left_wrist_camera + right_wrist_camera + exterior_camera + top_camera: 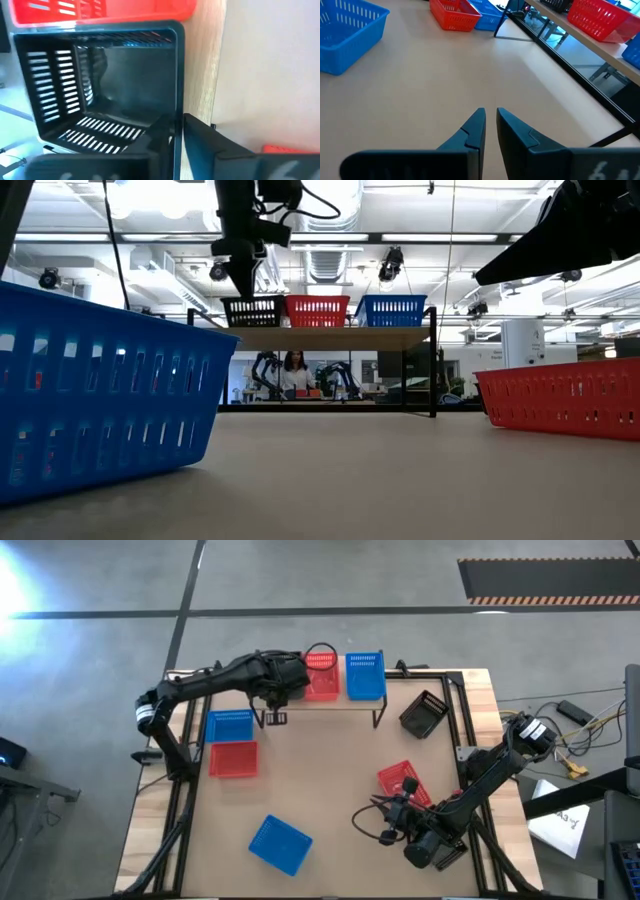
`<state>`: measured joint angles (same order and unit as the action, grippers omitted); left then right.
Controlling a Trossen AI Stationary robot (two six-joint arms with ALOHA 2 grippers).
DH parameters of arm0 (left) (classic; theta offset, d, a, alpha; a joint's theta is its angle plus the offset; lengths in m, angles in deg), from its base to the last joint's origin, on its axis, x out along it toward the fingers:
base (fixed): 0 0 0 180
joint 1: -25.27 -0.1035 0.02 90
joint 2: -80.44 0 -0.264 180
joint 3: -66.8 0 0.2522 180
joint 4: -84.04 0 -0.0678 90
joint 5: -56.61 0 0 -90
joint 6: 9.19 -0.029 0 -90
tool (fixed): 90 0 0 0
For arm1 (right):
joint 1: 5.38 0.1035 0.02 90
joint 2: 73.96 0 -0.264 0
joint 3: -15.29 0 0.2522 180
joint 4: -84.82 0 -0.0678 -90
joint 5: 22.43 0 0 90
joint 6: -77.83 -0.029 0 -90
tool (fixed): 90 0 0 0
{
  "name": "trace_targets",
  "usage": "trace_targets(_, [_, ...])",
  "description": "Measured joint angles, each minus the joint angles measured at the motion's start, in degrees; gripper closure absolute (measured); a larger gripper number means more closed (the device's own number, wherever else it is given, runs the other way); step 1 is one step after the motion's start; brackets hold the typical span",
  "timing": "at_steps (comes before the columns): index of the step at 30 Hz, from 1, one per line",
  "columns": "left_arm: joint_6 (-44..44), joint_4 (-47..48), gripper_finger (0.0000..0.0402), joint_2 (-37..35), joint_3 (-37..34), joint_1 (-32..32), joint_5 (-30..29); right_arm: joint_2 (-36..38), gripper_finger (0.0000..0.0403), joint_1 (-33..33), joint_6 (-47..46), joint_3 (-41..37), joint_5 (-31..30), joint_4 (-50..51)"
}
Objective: Stack baskets on shelf by color
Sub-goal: Put the bottom left black bin on the shelf
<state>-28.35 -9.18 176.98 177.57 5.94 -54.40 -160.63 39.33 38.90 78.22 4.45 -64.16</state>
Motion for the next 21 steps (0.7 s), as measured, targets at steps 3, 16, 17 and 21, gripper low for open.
trace_targets(3, [0.8,1.0,0.0326,0.0,1.3,0.0,0.0,0.0,0.0365,0.0,0.0,0.0,0.0,0.0])
trace_targets(16, [0.8,2.0,0.0326,-0.9,0.5,-0.1,0.0,0.0,0.0365,0.0,0.0,0.0,0.0,0.0])
trace_targets(17, [0.8,2.0,0.033,-0.9,0.2,-0.1,-0.1,0.0,0.0365,0.0,0.0,0.0,0.0,0.0])
trace_targets(21, [0.8,2.0,0.034,-0.9,0.0,-0.1,-0.1,0.0,0.0365,0.0,0.0,0.0,0.0,0.0])
